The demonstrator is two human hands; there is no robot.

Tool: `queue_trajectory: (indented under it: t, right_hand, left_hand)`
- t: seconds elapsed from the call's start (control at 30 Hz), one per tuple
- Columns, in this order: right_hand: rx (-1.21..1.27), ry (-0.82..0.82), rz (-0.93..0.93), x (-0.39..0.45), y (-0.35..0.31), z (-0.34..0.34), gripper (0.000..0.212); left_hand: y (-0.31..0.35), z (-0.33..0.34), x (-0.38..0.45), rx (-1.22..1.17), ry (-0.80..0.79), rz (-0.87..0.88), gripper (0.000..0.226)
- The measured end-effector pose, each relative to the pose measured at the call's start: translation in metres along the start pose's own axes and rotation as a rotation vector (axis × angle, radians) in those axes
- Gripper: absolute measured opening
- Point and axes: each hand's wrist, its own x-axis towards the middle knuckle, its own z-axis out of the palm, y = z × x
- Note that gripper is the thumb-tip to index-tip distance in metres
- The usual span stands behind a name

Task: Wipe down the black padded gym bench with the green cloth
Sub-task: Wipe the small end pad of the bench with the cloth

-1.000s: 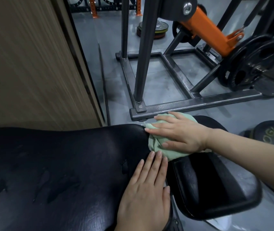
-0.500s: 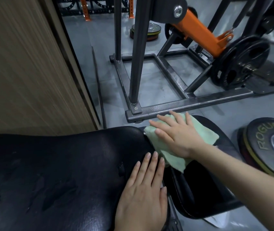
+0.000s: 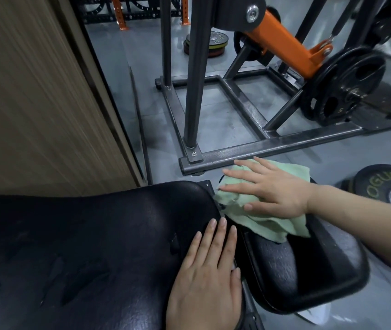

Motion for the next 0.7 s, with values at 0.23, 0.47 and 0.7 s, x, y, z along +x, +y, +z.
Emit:
queue_trajectory:
  t: [0.23,0.47,0.7]
  right_hand:
    - [-0.132,-0.072,-0.022,-0.015,0.020,-0.014,0.068]
    - [0.252,0.040,0.855,0.004,-0.050,0.006,0.058]
    - [0.043,0.074,0.469,-0.027,-0.021,0.018,0.068]
  left_hand:
    - [-0.001,0.002,0.000,-0.006,0.013,0.008,0.062]
    - [0.001,0.000,0.000,-0.007,0.006,0.000,0.061]
    - [0.001,-0.001,-0.001,-0.010,0.008,0.012,0.059]
